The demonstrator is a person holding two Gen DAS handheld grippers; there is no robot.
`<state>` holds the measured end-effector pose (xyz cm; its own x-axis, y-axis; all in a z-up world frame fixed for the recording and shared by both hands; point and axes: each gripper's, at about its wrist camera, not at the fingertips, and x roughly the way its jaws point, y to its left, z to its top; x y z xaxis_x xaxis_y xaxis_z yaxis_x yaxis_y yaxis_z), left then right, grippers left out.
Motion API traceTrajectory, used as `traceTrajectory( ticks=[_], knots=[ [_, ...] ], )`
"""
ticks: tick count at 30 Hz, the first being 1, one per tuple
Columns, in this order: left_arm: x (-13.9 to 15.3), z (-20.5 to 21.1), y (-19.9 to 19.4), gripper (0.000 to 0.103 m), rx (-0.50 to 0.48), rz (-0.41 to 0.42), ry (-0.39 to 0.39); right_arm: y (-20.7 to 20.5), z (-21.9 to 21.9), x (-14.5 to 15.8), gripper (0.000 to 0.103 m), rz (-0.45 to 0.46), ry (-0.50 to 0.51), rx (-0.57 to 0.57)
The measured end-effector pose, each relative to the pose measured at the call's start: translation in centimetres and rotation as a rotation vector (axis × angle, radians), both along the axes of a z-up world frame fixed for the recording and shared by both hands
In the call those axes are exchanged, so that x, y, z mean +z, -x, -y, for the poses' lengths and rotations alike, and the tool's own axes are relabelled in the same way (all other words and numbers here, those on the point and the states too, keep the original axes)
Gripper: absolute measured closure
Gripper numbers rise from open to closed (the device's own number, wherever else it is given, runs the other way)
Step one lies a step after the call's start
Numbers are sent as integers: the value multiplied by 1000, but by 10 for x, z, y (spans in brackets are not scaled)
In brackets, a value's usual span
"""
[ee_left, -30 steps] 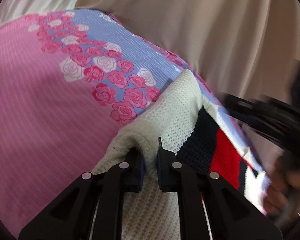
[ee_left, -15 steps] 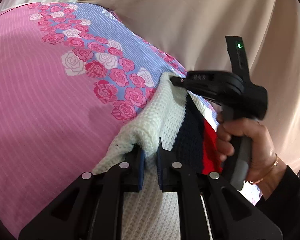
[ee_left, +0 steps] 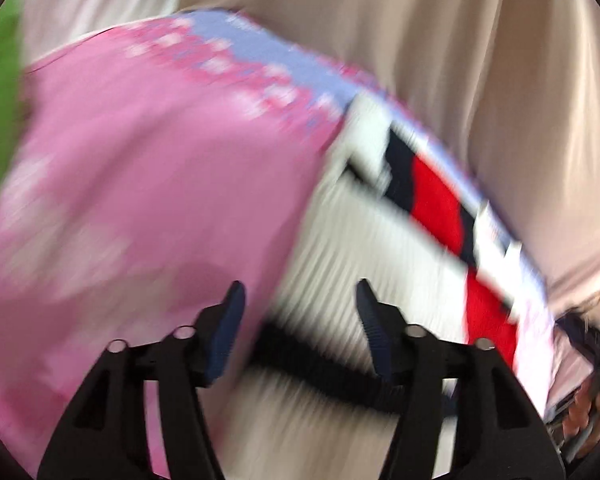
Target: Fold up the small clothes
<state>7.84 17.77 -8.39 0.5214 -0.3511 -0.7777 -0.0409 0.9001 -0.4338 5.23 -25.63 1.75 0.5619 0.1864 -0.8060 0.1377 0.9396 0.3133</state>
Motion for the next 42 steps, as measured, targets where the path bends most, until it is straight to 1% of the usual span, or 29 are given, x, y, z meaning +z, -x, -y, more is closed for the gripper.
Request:
traceTrajectory(
  ticks=[1, 3, 4, 7, 8, 9, 10, 12, 14, 15, 16, 17, 18, 19, 20, 21, 23, 25, 27, 28, 30, 31, 33, 34, 35, 36, 38, 40, 42],
  knots=[
    [0, -8, 21, 42, -6, -34, -23, 45, 15, -9, 47, -52, -4, -54],
    [-1, -17, 60, 41, -34, -105, -57, 110, 29, -25, 47, -155, -16, -140],
    [-3, -17, 72, 40, -50, -126, -65, 145, 31, -37, 47, -204, -54, -180],
    [-11, -11, 106, 39, -94, -174, -67, 192, 22, -65, 47, -272, -145, -234],
    [-14, -9, 111, 38, -93, -188, -66, 200, 15, -77, 47, -282, -186, -238],
    [-15, -6, 115, 36, -78, -186, -65, 202, 7, -87, 47, -290, -210, -241],
    [-13, -5, 117, 32, -66, -173, -61, 201, 0, -97, 47, -284, -263, -238],
    [-12, -1, 113, 32, -40, -178, -9, 195, -11, -106, 47, -261, -322, -233],
    [-13, 2, 109, 31, -8, -183, 36, 184, -20, -110, 46, -222, -367, -214],
    [-14, 5, 106, 31, 3, -185, 55, 180, -23, -108, 41, -195, -357, -209],
    [-14, 8, 105, 32, 23, -181, 58, 173, -25, -108, 41, -171, -351, -192],
    [-14, 12, 103, 39, 36, -178, 49, 167, -25, -108, 41, -161, -348, -180],
    [-14, 17, 101, 50, 28, -179, 49, 162, -23, -107, 44, -150, -348, -175],
    [-15, 21, 99, 80, 9, -192, 56, 160, -20, -107, 52, -153, -355, -166],
    [-15, 24, 98, 91, -3, -212, 75, 156, -16, -110, 86, -176, -359, -155],
    [-12, 24, 101, 91, 18, -212, 96, 156, -10, -111, 95, -189, -361, -163],
    [-2, 21, 108, 92, 29, -195, 118, 164, 9, -96, 96, -152, -357, -198],
    [6, 16, 115, 93, 13, -198, 155, 176, 20, -74, 97, -107, -291, -226],
    [11, 14, 122, 93, -47, -224, 179, 198, 25, -49, 97, -64, -229, -288],
    [13, 17, 129, 93, -112, -242, 167, 209, 24, -43, 97, -55, -213, -310],
    [16, 25, 146, 93, -211, -252, 95, 230, 17, -36, 98, -63, -152, -335],
    [15, 27, 156, 93, -241, -262, 66, 241, 12, -37, 98, -82, -122, -338],
    [9, 28, 177, 94, -270, -304, 26, 268, 3, -46, 98, -161, -83, -328],
    [4, 26, 193, 94, -289, -352, 23, 282, 2, -53, 98, -201, -81, -328],
    [2, 26, 206, 94, -310, -381, 14, 302, -1, -60, 98, -268, -81, -321],
    [2, 25, 226, 94, -351, -409, -8, 316, -3, -65, 98, -307, -74, -309],
    [3, 23, 257, 94, -411, -445, -42, 348, -12, -75, 98, -416, -67, -262],
    [4, 19, 286, 94, -433, -497, -46, 377, -19, -81, 98, -523, -73, -197],
    [8, 21, 301, 94, -441, -527, -46, 391, -21, -77, 98, -569, -63, -145]
  ],
)
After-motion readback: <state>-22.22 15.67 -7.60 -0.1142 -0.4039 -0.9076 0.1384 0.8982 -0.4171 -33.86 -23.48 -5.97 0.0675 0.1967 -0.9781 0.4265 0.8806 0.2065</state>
